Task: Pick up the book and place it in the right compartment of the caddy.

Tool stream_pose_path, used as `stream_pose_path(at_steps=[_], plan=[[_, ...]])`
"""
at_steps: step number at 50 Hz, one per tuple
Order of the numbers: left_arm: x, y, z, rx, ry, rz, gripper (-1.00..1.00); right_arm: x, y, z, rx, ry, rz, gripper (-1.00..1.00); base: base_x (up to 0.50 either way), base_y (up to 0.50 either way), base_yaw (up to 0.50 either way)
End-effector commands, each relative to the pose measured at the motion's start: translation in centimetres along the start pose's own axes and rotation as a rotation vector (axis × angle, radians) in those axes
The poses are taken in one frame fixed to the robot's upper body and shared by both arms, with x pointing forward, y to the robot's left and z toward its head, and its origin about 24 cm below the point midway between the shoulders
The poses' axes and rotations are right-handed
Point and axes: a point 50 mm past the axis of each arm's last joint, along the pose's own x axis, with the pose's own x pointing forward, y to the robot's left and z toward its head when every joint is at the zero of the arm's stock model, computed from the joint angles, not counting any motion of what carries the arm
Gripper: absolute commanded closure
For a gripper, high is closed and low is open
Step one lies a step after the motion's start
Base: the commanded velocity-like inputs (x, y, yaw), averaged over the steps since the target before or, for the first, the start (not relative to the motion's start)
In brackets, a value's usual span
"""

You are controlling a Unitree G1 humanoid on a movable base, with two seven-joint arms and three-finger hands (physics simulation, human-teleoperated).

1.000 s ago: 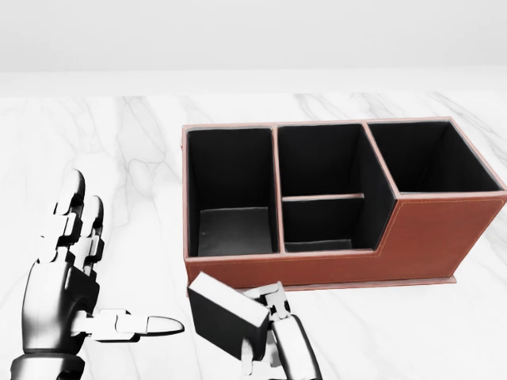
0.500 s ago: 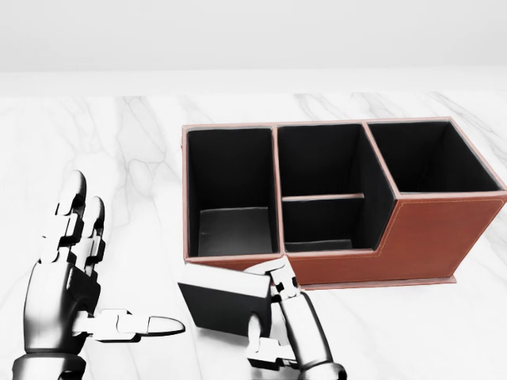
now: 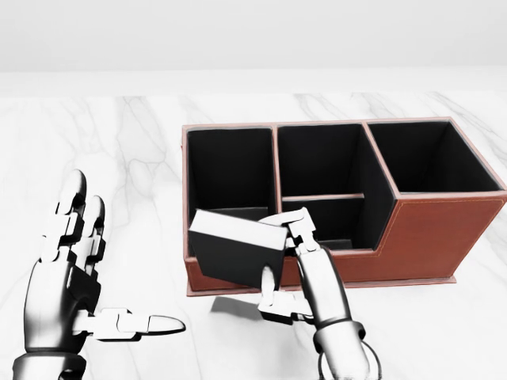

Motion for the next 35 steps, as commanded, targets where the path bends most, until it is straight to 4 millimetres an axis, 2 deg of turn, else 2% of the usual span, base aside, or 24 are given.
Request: stream_pose_path(at_steps=[1,15,25,29,35], plan=[[0.1,0.0,0.0,-0.001,0.000,0.001,-1.00,1.1,-2.0,3.7,0.048,-0.123,-0.050,1.00,0.00,0.00,0.00],[0.0,0.0,0.0,-0.001,0.001,0.002,-1.00,2.8,-4.7,9.1,0.028,-0.335,-0.114,1.00,0.00,0.00,0.00],[0.0,0.0,-0.1,0.000,0.004,0.002,-1.00,4.4,-6.2,10.0,0.013,-0.348,-0.149,1.00,0.00,0.00,0.00],[0.0,-0.1,-0.4,0.000,0.013,0.000,-1.00,4.8,-7.4,11.7,-0.006,-0.398,-0.176,1.00,0.00,0.00,0.00],[0.0,-0.1,-0.4,0.000,0.013,0.000,-1.00,5.7,-8.7,12.5,-0.011,-0.408,-0.206,1.00,0.00,0.00,0.00]])
